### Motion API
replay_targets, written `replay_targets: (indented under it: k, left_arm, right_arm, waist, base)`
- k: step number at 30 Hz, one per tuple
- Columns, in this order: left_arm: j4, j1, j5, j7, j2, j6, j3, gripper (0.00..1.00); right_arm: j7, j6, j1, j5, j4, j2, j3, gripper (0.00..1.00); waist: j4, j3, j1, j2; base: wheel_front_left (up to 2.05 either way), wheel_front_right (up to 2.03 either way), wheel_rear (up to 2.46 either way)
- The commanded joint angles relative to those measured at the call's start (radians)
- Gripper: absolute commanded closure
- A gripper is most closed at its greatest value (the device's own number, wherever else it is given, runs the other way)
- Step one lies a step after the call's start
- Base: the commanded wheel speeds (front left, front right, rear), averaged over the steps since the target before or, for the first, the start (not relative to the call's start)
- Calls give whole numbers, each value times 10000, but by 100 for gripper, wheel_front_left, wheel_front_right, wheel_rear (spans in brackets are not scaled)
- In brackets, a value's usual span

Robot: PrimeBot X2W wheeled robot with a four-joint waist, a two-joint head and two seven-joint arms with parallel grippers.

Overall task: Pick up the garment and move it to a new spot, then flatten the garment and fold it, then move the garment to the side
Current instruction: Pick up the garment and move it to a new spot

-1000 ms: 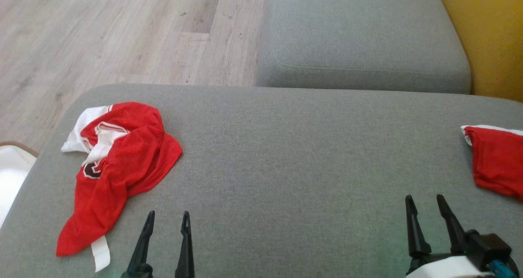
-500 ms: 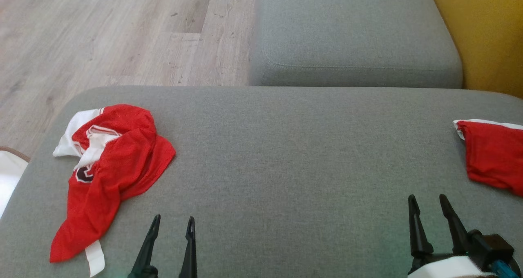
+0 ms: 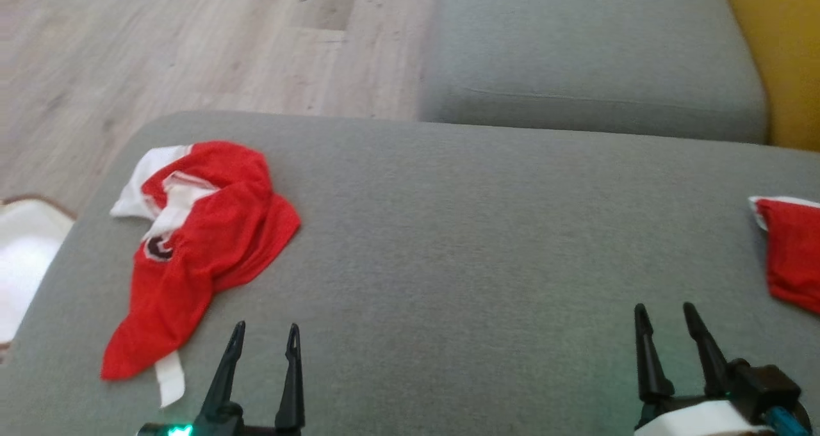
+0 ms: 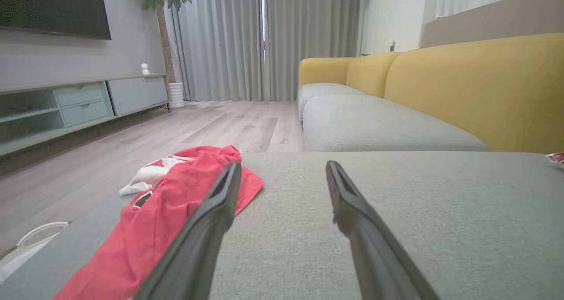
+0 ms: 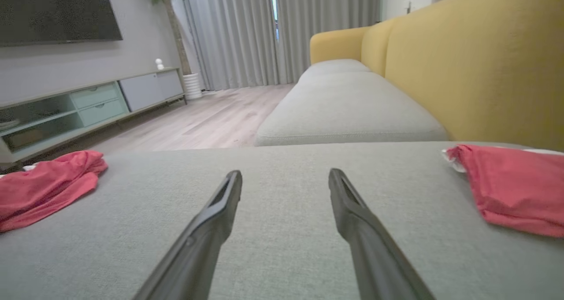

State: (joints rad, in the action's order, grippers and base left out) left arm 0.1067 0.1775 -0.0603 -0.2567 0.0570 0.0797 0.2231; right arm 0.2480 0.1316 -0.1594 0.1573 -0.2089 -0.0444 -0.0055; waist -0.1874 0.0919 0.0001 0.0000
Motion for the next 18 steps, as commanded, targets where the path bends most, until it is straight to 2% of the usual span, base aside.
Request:
replay_targets:
  k: [1,9,15,18]
  left_arm:
    - [-368,-532,23,-51,-54,86,-407,0]
    - [-454,-366,-45,-51,-61,270,-612,0]
    - [-589,-281,-48,-51,-63,337,-815,0]
    - [-743,-216,-82,-51,-64,421,-1011,0]
  right_arm:
    - [137,-9,351,16,314,-59,342,0]
    - [137,-9,580,193,210,-59,676,0]
    - [137,-9,639,209,153,-59,775,0]
    - [137,-9,773,158,110,-59,876,0]
  waist:
    - [-448,-107,-1,0]
    - [-1985,-125,-1,0]
    - [-2748,-201,-1,0]
    - [-2900,-371,-1,0]
  base:
    - [0,0,0]
    - [0,0,0]
    - [0,0,0]
    - [0,0,0]
